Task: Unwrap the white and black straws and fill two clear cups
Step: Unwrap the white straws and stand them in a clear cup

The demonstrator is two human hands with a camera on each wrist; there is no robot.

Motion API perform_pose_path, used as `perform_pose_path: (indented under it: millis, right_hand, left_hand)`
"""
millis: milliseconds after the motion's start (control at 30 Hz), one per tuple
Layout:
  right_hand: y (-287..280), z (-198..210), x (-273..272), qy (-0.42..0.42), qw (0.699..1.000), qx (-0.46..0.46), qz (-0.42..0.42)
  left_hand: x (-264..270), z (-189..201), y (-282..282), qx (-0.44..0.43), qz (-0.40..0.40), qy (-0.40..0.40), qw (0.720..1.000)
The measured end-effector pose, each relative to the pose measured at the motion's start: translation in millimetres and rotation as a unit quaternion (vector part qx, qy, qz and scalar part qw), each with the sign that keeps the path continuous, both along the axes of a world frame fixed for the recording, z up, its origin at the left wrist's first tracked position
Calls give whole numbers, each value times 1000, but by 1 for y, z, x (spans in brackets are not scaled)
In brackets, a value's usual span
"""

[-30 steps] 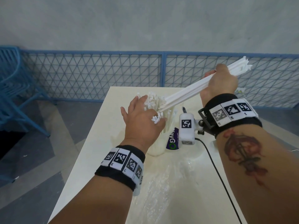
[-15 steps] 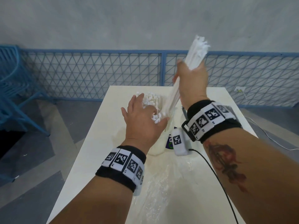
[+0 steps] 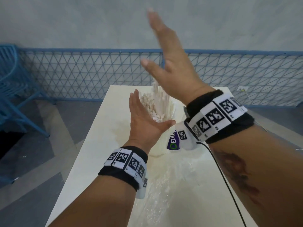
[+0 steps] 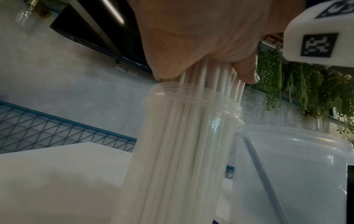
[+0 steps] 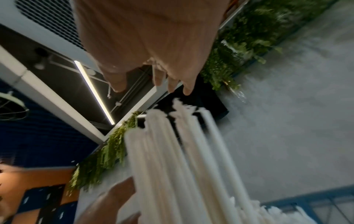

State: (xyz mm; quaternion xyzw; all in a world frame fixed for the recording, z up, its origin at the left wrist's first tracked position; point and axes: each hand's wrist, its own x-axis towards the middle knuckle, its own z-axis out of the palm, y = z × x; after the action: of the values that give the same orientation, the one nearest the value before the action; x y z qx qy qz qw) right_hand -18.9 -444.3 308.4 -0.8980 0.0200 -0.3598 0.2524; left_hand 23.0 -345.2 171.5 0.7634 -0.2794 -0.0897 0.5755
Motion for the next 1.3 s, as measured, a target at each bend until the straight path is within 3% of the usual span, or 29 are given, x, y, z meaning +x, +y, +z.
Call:
perform_pose_path:
  millis: [67,100,167,233,367,433,500,567,633,667,733,833,933,1033,1200,1300]
  right_hand:
    - [1,-2,10,135,978,-157,-3]
    - [-1,-12,13,219,956,-193,-10]
    - [-8,-37,14,302,933,-192,-28]
    - [-10,-57,14,303,941,-151,-32]
    - [-8,-70,24,374,923,-96,-4]
    - [-6,-68,27,413,903,-122,9]
    - [-5,-59,22,371,909,-190,8]
    - [-11,-46,17,213,946,-236,-72]
    - [-25,-34,15,92,965,-144,-197]
    - [-36,-31,15,84,971,-63,-215]
    - [-53,-28,18,156,974,65,-149]
    - [-52,-39,18,308,946,75,-73]
    - [-38,-70,20,429,898,94,-29]
    - [-32,-84,26,434,891,129,10]
    - [-19,-68,25,300,952,31,-51]
    - [-3,-87,25,369,923,-55,-99]
  left_hand:
    - [2,-1,-3,-24,4,9,1000]
    - [4,-2,-5,-34,5,-3,999]
    - [5,-3,-5,-29,8,-38,999]
    - [6,-4,-4,-17,5,-52,998]
    - [11,-5,-3,-77,-21,-16,997]
    - [12,-4,-4,-96,-29,-4,995]
    - [11,-3,-4,-101,-38,8,994]
    - [10,-4,-2,-88,-25,16,996]
    - [9,-7,2,-61,-1,19,998]
    - [9,-10,3,-56,4,19,998]
    - [8,-12,3,-57,3,26,998]
    - [7,-14,2,-57,-4,37,998]
    - [8,-13,-2,-62,-8,37,997]
    - [11,-16,-5,-75,-1,32,997]
    - [13,-17,-7,-70,5,24,997]
    - [12,-18,-7,-67,-9,19,998]
